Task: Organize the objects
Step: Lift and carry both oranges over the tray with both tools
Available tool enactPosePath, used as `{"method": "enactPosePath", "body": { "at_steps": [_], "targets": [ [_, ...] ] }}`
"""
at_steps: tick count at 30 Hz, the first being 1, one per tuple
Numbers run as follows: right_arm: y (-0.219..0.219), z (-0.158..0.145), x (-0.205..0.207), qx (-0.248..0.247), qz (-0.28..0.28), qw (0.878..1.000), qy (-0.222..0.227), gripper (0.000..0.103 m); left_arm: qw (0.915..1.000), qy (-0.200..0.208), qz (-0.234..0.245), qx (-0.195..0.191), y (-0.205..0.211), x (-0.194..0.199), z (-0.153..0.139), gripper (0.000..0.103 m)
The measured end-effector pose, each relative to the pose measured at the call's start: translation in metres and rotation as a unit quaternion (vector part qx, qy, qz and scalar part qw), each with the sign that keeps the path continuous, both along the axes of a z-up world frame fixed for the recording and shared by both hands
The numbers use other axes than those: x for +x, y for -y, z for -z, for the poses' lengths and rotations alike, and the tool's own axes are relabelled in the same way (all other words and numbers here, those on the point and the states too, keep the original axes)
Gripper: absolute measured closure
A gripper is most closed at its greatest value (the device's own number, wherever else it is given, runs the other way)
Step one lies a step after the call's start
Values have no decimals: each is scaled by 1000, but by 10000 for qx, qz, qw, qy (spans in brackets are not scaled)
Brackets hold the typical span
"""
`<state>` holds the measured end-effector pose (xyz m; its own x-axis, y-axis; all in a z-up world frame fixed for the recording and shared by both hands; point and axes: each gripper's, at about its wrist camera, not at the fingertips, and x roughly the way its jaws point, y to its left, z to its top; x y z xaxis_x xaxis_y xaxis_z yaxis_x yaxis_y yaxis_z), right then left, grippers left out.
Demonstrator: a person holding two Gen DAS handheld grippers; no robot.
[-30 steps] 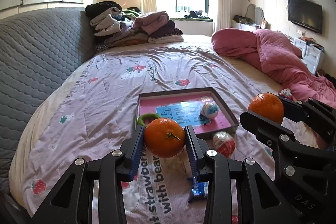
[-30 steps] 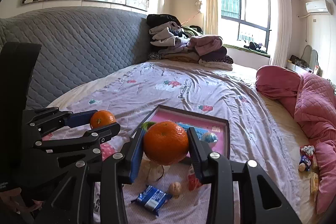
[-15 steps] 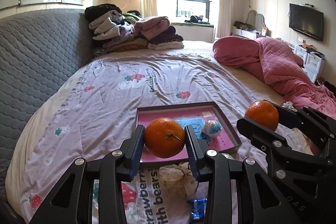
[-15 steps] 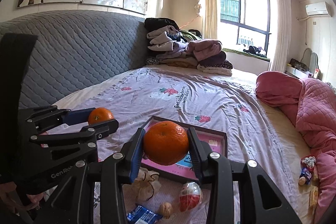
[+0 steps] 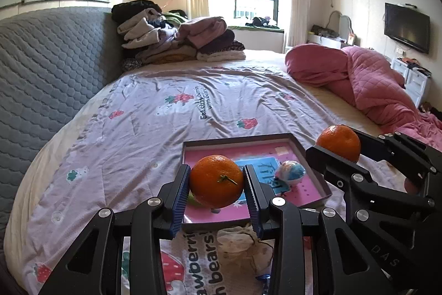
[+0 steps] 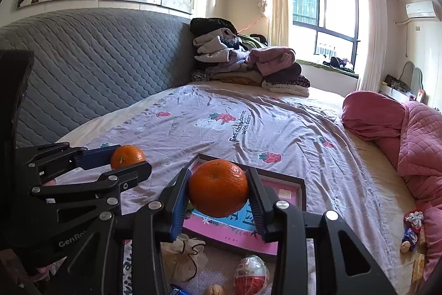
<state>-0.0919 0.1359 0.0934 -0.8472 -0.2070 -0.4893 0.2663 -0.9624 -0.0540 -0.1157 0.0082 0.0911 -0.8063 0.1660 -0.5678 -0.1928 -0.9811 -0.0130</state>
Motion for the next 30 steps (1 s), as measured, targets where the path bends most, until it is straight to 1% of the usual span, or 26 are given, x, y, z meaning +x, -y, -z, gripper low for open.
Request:
{"method": "enactPosePath", "body": {
  "at_steps": [3,5,9,13,22,30],
  "targets": [
    [1,6,-7,10,-9,10000,37,62,10000,44,-57,27,3,-11,4,64],
    [1,10,-12,16,-2,10000,62,62,9998,90,-81,127,6,-16,5,64],
    [3,18,-22,59,-14,9999,121,62,9998,19,-87,159,6,-25,6,64],
    [5,26,-30,113,-32,9997,196,63,9998,32,-56,214,3,-36,10,64],
    [-4,37,-44,60,92,9995,292,63,9998,118,-41,169,-6,-51,25,64],
    [-6,46,-56,79,169,9991,377,62,9995,288,-130,83,-1,-64,43,64]
  ]
}}
